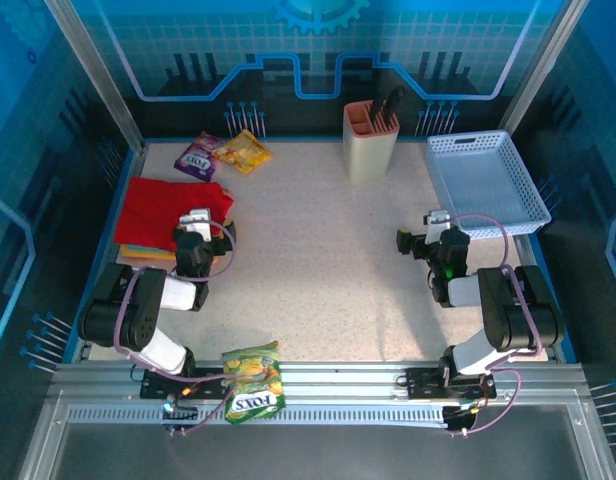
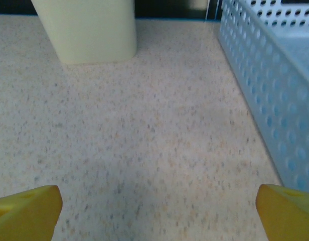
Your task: Fold and stack the t-shirts
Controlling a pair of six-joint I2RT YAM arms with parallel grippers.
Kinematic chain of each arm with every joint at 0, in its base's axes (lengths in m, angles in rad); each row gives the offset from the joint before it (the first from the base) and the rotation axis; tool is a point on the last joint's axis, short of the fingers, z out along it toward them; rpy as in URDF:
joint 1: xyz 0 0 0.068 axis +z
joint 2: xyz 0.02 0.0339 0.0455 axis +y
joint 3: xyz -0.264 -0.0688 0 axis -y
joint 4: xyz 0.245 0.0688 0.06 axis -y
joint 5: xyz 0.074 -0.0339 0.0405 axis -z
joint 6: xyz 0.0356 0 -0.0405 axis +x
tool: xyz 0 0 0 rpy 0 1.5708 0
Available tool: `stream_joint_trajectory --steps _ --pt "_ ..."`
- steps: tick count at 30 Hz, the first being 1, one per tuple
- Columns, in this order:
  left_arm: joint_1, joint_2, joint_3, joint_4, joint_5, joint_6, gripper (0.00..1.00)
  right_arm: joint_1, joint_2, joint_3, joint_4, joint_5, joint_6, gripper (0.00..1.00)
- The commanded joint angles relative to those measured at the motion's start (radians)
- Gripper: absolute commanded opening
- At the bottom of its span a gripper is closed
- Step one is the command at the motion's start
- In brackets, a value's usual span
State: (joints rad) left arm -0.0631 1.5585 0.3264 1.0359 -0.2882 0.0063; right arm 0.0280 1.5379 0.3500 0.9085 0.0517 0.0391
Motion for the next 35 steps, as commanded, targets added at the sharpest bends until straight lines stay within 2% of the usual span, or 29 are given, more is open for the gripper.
stream_joint_trajectory --steps 1,35 --pt "0.008 -0.003 0.036 -0.069 -0.032 -0.032 0.99 0.035 -0.001 0.046 -0.017 0.033 -0.04 1.0" --pt "0.009 -0.003 0.036 -0.065 -0.032 -0.031 0.99 0.042 0.004 0.046 -0.013 0.036 -0.053 1.0"
